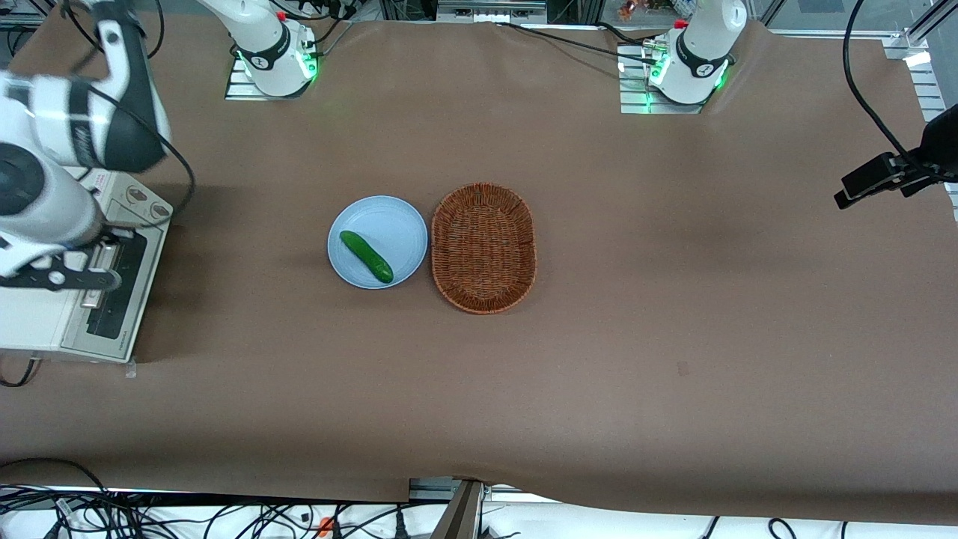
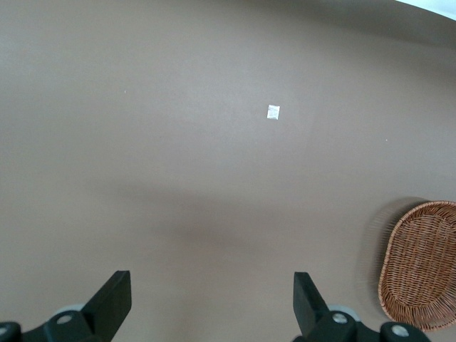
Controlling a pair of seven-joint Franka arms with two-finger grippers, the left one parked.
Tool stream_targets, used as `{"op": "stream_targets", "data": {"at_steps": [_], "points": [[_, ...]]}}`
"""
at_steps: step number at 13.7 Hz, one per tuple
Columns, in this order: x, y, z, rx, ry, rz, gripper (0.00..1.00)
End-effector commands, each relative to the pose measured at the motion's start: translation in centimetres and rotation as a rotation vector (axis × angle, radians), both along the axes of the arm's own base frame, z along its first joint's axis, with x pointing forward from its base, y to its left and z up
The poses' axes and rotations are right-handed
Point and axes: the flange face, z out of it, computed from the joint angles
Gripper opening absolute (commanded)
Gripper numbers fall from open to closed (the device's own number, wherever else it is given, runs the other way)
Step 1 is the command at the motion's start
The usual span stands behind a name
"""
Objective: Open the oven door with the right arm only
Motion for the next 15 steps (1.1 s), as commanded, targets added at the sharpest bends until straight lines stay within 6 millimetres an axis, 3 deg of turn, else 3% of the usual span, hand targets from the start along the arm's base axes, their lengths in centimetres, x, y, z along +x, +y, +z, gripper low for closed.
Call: {"op": "stream_targets", "data": {"at_steps": [1,3,5,10,15], "points": [[1.7,-0.9,-5.2,-0.152,-0.036,0.006,0.00],[1.7,-1.5,-7.9,-0.230,-0.061,0.002,0.00],[1.5,-2.3,-9.4,-0.301,-0.076,0.001,0.00],[1.0,-4.0,-11.6,-0.307,-0.071,-0.024,0.00],[0.7,-4.9,-12.5,-0.304,-0.070,-0.041,0.00]]}}
